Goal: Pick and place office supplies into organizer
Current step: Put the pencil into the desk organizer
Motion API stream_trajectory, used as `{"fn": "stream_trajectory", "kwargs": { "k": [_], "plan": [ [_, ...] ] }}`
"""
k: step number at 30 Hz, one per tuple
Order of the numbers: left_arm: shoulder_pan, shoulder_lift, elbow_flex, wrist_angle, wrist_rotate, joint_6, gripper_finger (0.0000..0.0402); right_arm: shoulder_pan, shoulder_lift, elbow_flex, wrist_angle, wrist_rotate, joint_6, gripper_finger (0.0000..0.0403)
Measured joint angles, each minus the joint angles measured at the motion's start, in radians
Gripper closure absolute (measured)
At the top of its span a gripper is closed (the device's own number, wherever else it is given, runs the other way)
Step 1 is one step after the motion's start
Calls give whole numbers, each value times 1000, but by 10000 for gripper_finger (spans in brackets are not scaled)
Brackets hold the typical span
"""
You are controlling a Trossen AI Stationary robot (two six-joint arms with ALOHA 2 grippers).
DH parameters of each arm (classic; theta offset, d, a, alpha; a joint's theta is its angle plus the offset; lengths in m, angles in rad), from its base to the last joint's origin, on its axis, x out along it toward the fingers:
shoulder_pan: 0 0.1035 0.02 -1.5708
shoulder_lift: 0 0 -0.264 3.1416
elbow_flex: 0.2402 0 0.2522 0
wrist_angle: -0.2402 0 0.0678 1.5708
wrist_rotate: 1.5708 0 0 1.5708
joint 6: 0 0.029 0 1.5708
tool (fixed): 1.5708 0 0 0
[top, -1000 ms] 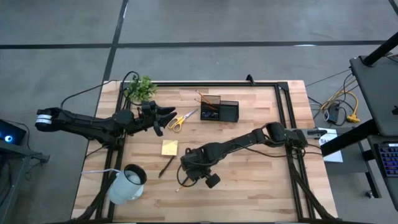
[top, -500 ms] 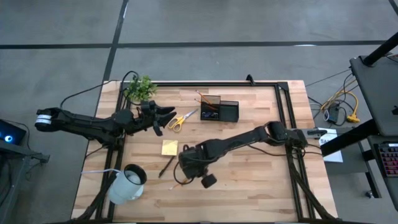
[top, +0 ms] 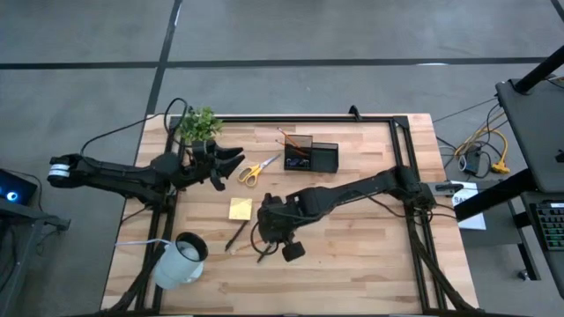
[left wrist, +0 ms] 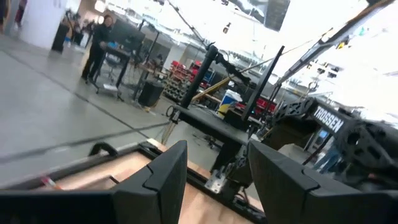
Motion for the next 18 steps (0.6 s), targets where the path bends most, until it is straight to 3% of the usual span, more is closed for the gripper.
{"fn": "stream_trajectory", "kwargs": {
  "k": [18],
  "plan": [
    [0,-62,0,-1,-4,47,244,-2,-120,-9,25,92,147,392]
  ]
}}
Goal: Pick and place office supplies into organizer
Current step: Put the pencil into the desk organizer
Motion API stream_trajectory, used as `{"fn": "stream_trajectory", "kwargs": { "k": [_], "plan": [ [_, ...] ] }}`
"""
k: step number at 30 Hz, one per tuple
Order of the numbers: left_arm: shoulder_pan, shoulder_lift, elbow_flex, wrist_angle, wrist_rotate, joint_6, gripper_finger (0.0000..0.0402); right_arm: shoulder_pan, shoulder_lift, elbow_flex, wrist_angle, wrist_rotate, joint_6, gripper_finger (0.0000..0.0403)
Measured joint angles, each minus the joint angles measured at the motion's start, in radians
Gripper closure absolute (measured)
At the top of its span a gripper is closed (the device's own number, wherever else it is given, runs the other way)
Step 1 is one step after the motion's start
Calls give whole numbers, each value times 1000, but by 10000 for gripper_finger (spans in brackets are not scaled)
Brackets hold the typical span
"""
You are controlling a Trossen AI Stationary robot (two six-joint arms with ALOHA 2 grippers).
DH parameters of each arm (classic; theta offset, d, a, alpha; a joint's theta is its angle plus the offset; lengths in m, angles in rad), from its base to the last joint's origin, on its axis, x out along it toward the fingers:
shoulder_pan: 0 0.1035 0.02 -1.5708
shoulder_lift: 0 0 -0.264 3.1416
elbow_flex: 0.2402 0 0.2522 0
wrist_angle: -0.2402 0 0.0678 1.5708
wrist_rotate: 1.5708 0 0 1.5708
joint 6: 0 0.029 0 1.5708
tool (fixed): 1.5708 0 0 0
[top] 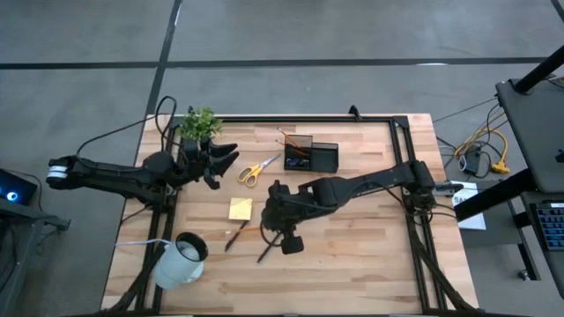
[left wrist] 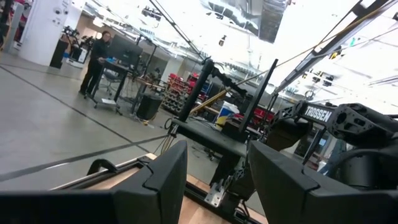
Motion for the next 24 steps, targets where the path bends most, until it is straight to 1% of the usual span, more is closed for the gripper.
{"fn": "stream_trajectory", "kwargs": {
  "k": [4,8,12,18,24],
  "plan": [
    [0,-1,0,0,0,0,244,5,-14,-13,7,42,21,392],
    [0,-4,0,-2,0,0,244,14,-39,-20,10,51,61,392],
    [0,-11,0,0,0,0,244,25,-84,-37,30,100,97,392],
    [0,-21,0,-1,0,0,244,42,-177,-127,236,161,166,392],
    [0,-33,0,-1,0,1,244,41,-246,-248,303,197,190,392]
  ]
}}
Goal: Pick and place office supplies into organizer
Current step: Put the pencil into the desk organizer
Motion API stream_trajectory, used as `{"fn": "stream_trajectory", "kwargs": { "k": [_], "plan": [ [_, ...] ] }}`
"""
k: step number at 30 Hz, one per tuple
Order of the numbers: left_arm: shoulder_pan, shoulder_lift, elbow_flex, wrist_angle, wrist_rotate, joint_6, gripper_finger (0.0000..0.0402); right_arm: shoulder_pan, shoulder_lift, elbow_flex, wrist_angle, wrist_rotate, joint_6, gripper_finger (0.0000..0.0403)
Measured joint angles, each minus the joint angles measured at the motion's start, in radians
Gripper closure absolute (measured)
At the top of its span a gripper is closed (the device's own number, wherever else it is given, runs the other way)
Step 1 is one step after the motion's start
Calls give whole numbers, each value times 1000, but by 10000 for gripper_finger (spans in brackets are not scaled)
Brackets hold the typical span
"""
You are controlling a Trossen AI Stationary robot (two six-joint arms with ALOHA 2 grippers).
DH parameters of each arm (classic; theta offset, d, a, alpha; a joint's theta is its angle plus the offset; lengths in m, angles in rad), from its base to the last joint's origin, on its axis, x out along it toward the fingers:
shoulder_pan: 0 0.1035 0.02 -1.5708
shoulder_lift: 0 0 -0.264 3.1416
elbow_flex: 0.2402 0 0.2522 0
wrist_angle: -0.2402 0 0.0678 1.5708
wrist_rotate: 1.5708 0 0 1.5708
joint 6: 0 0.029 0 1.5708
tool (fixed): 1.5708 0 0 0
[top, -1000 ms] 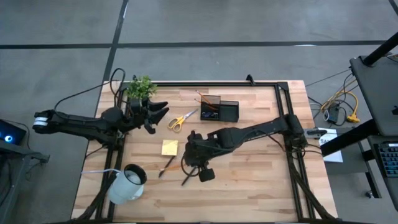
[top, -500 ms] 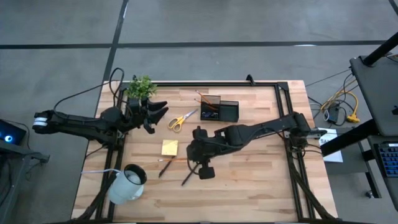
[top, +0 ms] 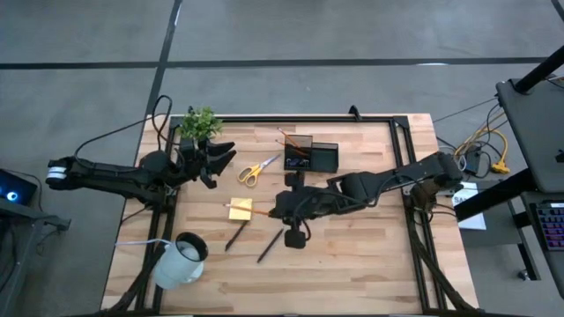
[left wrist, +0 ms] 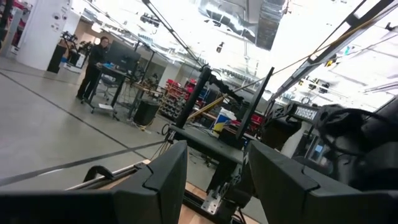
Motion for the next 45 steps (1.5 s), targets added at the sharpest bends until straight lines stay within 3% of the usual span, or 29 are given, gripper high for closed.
{"fn": "stream_trajectory", "kwargs": {
  "k": [6,14,26,39,45],
  "plan": [
    [0,-13,0,1,-2,61,244,-2,-101,-147,222,37,6,392],
    [0,-30,0,3,-8,68,244,-59,-253,-392,365,92,12,392],
    [0,-22,0,2,-41,66,244,-266,-358,-670,605,-121,-7,392],
    [0,20,0,5,-174,68,244,-510,-356,-806,813,-403,-96,392],
    [0,49,0,7,-220,68,244,-620,-356,-853,902,-484,-163,392]
  ]
}}
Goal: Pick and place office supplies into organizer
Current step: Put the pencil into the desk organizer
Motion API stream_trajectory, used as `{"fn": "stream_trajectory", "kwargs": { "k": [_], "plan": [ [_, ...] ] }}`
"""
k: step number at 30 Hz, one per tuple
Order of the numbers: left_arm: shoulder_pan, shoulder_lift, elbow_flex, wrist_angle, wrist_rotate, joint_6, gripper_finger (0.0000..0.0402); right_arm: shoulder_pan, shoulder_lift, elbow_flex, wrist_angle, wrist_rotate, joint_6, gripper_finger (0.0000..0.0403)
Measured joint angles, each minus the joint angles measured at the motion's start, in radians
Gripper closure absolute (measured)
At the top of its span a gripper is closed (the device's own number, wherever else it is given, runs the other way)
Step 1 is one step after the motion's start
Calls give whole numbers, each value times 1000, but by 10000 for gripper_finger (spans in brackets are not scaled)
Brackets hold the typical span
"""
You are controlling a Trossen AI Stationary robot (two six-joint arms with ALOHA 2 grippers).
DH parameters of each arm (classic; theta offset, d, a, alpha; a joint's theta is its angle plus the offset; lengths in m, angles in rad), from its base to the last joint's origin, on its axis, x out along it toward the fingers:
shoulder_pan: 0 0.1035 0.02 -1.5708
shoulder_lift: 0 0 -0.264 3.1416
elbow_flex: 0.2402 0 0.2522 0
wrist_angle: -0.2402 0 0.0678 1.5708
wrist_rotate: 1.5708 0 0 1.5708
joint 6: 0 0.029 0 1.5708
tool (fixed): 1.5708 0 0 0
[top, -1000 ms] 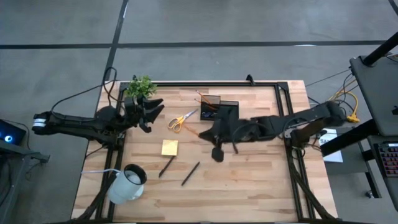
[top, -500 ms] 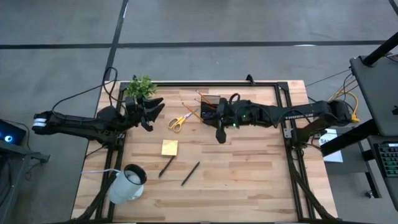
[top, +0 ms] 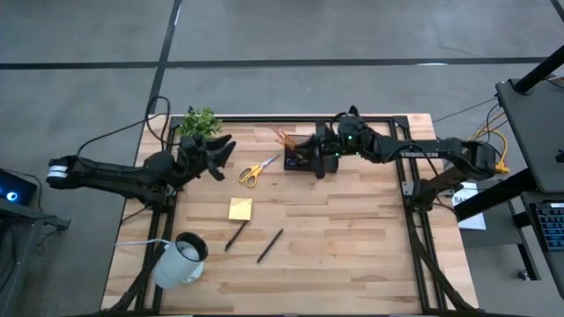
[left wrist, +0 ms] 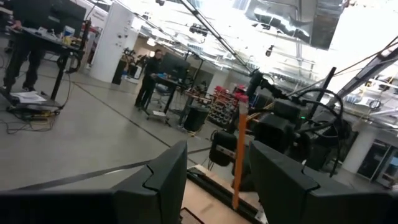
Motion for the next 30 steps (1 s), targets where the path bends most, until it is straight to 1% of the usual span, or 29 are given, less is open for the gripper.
{"fn": "stream_trajectory", "kwargs": {
  "k": [5,8,11,19,22,25,30],
  "plan": [
    [0,25,0,1,0,0,244,-90,3,-61,123,-59,-10,392],
    [0,36,0,2,-4,0,244,-130,4,-90,177,-72,-5,392],
    [0,43,0,3,-16,-1,244,-154,4,-96,200,-100,-9,392],
    [0,41,0,3,-24,-2,244,-179,7,-96,259,-105,-45,392],
    [0,41,0,4,-24,-3,244,-197,36,-96,331,-145,-27,392],
    [0,41,0,4,-24,-4,244,-210,95,-96,426,-175,18,392],
    [0,41,0,25,-24,-3,244,-211,190,-75,440,-181,23,392]
  ]
}}
